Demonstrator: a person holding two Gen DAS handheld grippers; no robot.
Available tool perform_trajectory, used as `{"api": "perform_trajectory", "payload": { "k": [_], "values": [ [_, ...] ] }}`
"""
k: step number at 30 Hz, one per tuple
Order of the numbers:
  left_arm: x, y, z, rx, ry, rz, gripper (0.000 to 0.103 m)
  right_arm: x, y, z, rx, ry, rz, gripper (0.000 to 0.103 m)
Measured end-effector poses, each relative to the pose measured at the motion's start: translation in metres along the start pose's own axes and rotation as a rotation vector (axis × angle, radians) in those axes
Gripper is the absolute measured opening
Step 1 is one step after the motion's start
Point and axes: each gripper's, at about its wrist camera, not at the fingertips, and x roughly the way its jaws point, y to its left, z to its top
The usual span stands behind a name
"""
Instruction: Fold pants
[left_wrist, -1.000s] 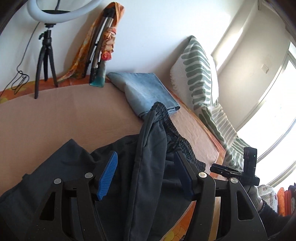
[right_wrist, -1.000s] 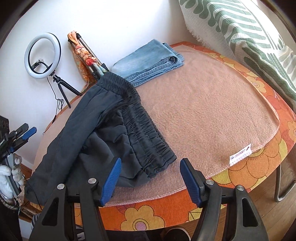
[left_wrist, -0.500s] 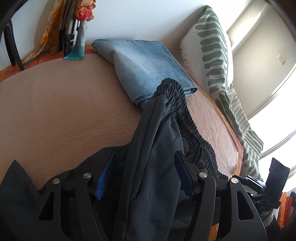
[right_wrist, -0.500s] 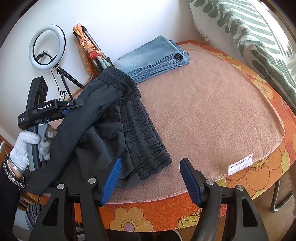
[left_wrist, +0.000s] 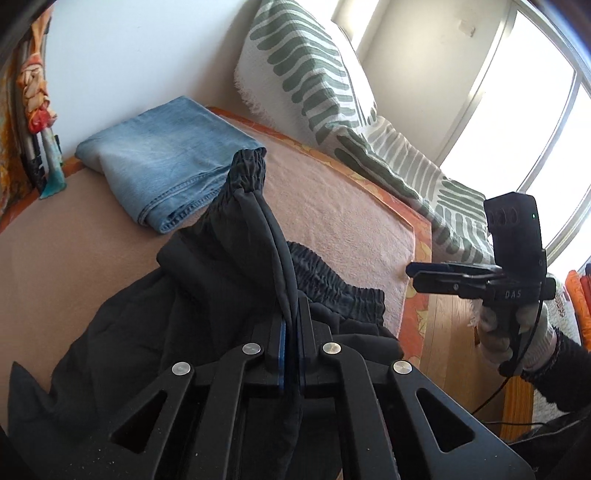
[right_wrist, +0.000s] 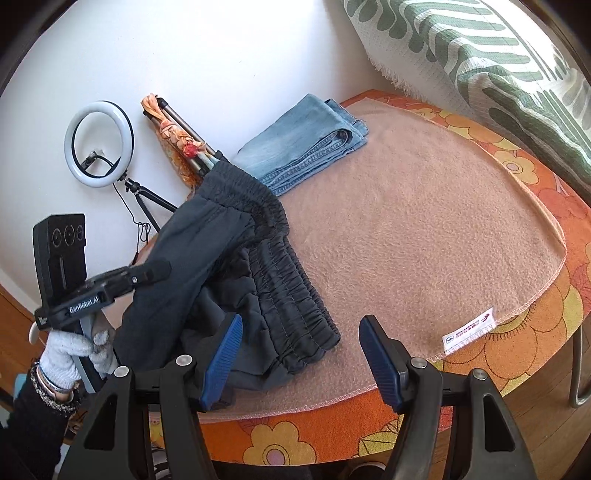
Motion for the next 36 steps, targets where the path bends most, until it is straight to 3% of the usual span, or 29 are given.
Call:
{"api": "perform_trajectory", "payload": {
  "k": [5,9,14,15,16,17,18,19,24,25,26,27,32,36],
  "values": [
    [0.017,-0.026,-0.017,0.090,0.077,0.009,0.003,0.003,0.003,0.022,0.056,-0.006,0.115,0.069],
    [0.020,-0.028,-0.021,0.096,0.082,0.021,0.003,0.030,0.009,0.045,0.112,0.043,0.203,0.070],
    [0.011,-0.028,-0.025,0.086,0.087,0.042,0.003,0.089,0.028,0.073,0.139,0.138,0.195,0.069],
    [0.007,-0.027,-0.028,0.082,0.095,0.052,0.007,0.099,0.032,0.078,0.138,0.143,0.180,0.067],
    [0.003,-0.027,-0.031,0.081,0.106,0.071,0.011,0.108,0.035,0.081,0.134,0.146,0.167,0.050],
    [-0.001,-0.027,-0.036,0.083,0.119,0.101,0.026,0.115,0.037,0.084,0.136,0.157,0.160,0.027],
    [-0.004,-0.028,-0.042,0.091,0.131,0.128,0.037,0.122,0.038,0.085,0.145,0.178,0.160,0.026],
    [-0.008,-0.029,-0.049,0.109,0.138,0.144,0.037,0.125,0.038,0.086,0.153,0.182,0.166,0.021],
    [-0.001,-0.029,-0.080,0.175,0.205,0.249,0.036,0.117,0.043,0.090,0.161,0.153,0.170,0.012],
    [0.001,-0.028,-0.084,0.192,0.212,0.260,0.031,0.113,0.042,0.090,0.180,0.147,0.174,0.012],
    [0.002,-0.027,-0.087,0.204,0.213,0.260,0.012,0.108,0.041,0.092,0.191,0.138,0.174,0.011],
    [0.001,-0.025,-0.089,0.203,0.211,0.256,0.006,0.103,0.042,0.093,0.189,0.128,0.171,0.011],
    [-0.035,-0.018,-0.090,0.161,0.126,0.210,0.005,0.064,0.051,0.087,0.193,0.086,0.200,0.010],
    [-0.059,-0.016,-0.094,0.158,0.095,0.190,0.005,0.030,0.049,0.062,0.223,0.041,0.227,0.010]
  ]
}}
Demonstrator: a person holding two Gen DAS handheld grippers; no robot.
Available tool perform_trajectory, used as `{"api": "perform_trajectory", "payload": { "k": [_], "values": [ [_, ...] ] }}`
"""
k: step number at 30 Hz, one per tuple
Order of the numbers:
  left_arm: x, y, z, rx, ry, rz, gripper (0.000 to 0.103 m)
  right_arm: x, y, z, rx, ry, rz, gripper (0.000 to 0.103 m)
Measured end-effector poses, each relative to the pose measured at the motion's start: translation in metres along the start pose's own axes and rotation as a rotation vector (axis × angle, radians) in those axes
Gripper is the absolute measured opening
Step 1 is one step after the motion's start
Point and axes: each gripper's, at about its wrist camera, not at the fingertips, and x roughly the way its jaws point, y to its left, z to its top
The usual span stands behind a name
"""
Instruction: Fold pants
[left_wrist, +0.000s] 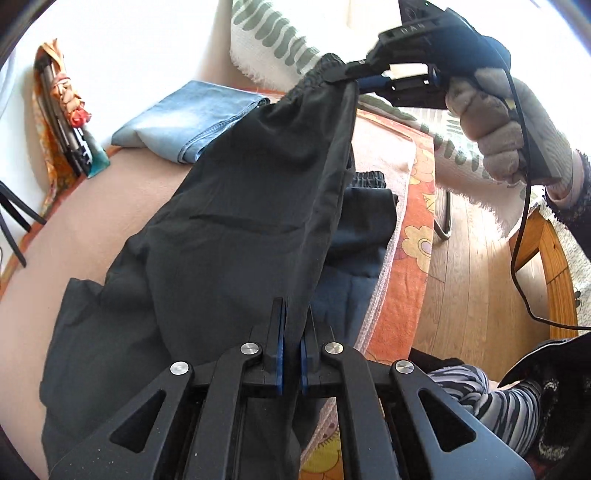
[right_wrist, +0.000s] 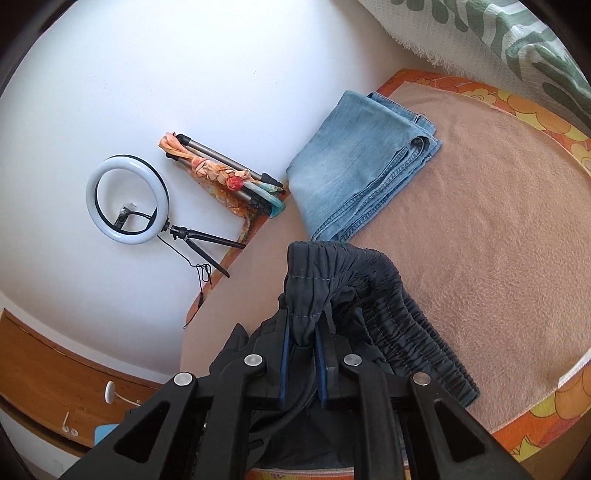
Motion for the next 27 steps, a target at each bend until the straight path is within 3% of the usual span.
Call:
{"api": "perform_trajectory", "payload": {
  "k": [3,9,12,15,16,19,21,22,23,27],
  "values": [
    [-0.002,0.002,-0.008,-0.003,0.018,-0.012,0.005,-0.012,-0.025,-0.029,0.091,-0.022,0.030,0.010],
    [0.009,0.010,-0.021,-0.024,0.064,-0.014,0.005,0.021,-0.083,-0.079,0.240,0.080,0.009,0.010],
    [0.012,0.014,-0.023,-0.042,0.071,-0.028,0.005,0.024,-0.088,-0.085,0.200,0.108,-0.019,0.011],
    [0.018,0.013,-0.023,-0.035,0.082,-0.030,0.005,0.016,-0.083,-0.081,0.118,0.157,-0.049,0.024],
    [0.020,0.011,-0.023,-0.031,0.086,-0.030,0.005,0.012,-0.078,-0.078,0.075,0.178,-0.066,0.038],
    [0.026,0.011,-0.023,-0.028,0.097,-0.031,0.005,-0.009,-0.060,-0.061,-0.106,0.178,-0.106,0.045],
    [0.029,0.012,-0.025,-0.038,0.105,-0.036,0.005,-0.023,-0.051,-0.041,-0.203,0.116,-0.119,0.065],
    [0.030,0.013,-0.026,-0.043,0.107,-0.036,0.005,-0.026,-0.048,-0.028,-0.239,0.086,-0.116,0.084],
    [0.031,0.013,-0.027,-0.051,0.108,-0.038,0.005,-0.023,-0.048,-0.016,-0.268,0.074,-0.108,0.090],
    [0.028,0.015,-0.031,-0.093,0.096,-0.049,0.005,0.020,-0.062,0.020,-0.273,0.115,-0.106,0.087]
  ]
}}
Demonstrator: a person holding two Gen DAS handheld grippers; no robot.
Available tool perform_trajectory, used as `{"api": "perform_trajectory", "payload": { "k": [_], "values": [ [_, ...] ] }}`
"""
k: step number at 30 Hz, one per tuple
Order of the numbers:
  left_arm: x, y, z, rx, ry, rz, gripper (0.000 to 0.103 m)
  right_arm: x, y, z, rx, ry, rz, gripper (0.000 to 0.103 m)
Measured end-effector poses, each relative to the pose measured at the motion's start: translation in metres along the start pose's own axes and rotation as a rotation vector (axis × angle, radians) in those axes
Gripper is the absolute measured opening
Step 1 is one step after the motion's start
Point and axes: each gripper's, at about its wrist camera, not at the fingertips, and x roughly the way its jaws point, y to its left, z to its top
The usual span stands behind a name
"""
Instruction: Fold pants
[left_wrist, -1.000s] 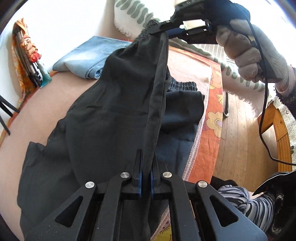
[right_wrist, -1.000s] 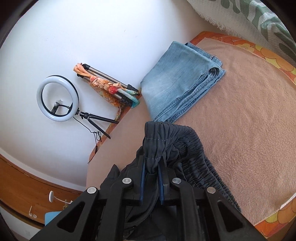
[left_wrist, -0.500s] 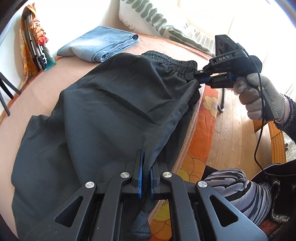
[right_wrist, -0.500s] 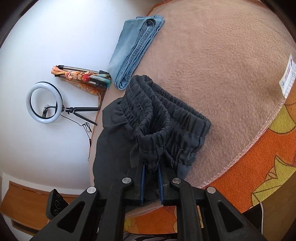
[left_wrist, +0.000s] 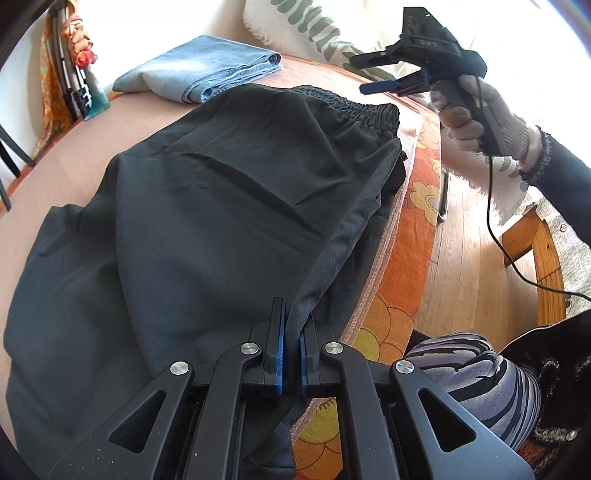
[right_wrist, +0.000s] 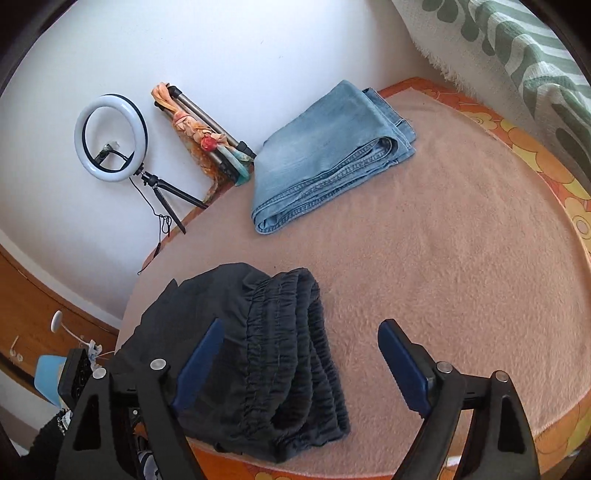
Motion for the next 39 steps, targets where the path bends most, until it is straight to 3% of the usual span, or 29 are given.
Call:
{"api": "perform_trajectory", "payload": {
  "k": [6,10,12,13,15,17,22,25,31,36,39],
  "values": [
    [-0.008,0.007,-0.005,-0.046,-0.019,-0.036,0.006,0.061,-0.004,0.003,-0.005,0.129,0.125,0.086],
    [-0.025,0.014,-0.006,-0.102,-0.036,-0.044,0.014,0.071,0.012,-0.002,-0.081,0.130,0.144,0.082],
    [-0.046,0.019,-0.011,-0.147,-0.077,-0.052,0.018,0.073,0.016,-0.006,-0.107,0.125,0.119,0.065],
    [-0.059,0.021,-0.014,-0.167,-0.107,-0.054,0.020,0.073,0.017,-0.007,-0.119,0.124,0.105,0.051],
    [-0.088,0.031,-0.024,-0.211,-0.185,-0.039,0.033,0.073,0.015,-0.010,-0.115,0.121,0.103,0.042],
    [-0.113,0.048,-0.043,-0.278,-0.251,0.005,0.038,0.071,0.016,-0.014,-0.101,0.123,0.121,0.030],
    [-0.133,0.108,-0.103,-0.486,-0.265,0.196,0.038,0.050,0.038,-0.021,-0.128,0.073,0.102,0.017],
    [-0.130,0.136,-0.139,-0.617,-0.260,0.238,0.038,0.030,0.059,-0.022,-0.186,0.031,0.044,0.015],
    [-0.123,0.153,-0.172,-0.692,-0.251,0.291,0.038,-0.016,0.079,-0.003,-0.361,-0.055,-0.249,0.014],
    [-0.123,0.155,-0.176,-0.697,-0.247,0.308,0.038,-0.012,0.051,0.003,-0.312,0.000,-0.320,0.014],
    [-0.127,0.156,-0.180,-0.718,-0.261,0.299,0.038,0.008,0.034,-0.002,-0.243,0.085,-0.299,0.024]
  ]
}}
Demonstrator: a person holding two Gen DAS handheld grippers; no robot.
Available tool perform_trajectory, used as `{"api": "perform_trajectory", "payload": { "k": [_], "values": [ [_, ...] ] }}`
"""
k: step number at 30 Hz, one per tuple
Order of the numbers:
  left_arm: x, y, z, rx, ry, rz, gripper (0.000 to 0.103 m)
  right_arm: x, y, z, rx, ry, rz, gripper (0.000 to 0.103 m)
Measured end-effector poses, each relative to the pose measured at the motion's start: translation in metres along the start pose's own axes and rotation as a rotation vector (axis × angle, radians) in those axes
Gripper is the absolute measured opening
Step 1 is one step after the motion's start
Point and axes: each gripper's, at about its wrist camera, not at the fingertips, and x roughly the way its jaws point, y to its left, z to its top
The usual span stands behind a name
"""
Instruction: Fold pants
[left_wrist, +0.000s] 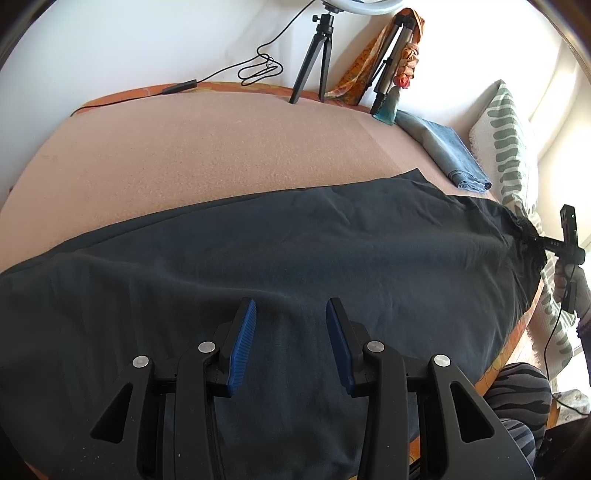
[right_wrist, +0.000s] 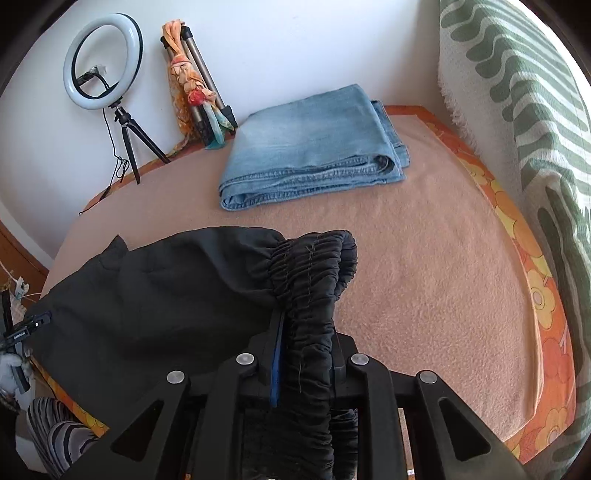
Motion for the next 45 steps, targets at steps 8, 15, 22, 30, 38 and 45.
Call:
{"api": "perform_trajectory", "payload": {
  "k": [8,15,22,30,38,45],
  "values": [
    [-0.039,0.020,-0.013,-0.098,-0.124,0.006,0.038,-0.046,0.020,0.005,-0.061,-0.089,-0.125,0.052],
    [-0.057,0.040,-0.036,-0.157,-0.189,0.056,0.043,-0.045,0.095,0.034,-0.168,-0.150,0.144,0.058],
    [-0.051,0.061,-0.056,-0.193,-0.159,0.104,0.044,0.058,0.181,0.068,-0.198,0.020,0.402,0.058],
    [-0.049,0.082,-0.071,-0.256,-0.164,0.093,0.044,0.169,0.238,0.085,-0.157,0.216,0.468,0.059],
    [-0.048,0.087,-0.075,-0.275,-0.192,0.054,0.050,0.171,0.272,0.076,-0.273,0.209,0.465,0.005],
    [-0.048,0.085,-0.079,-0.265,-0.206,0.054,0.051,0.160,0.292,0.097,-0.421,0.102,0.321,0.003]
  ]
}}
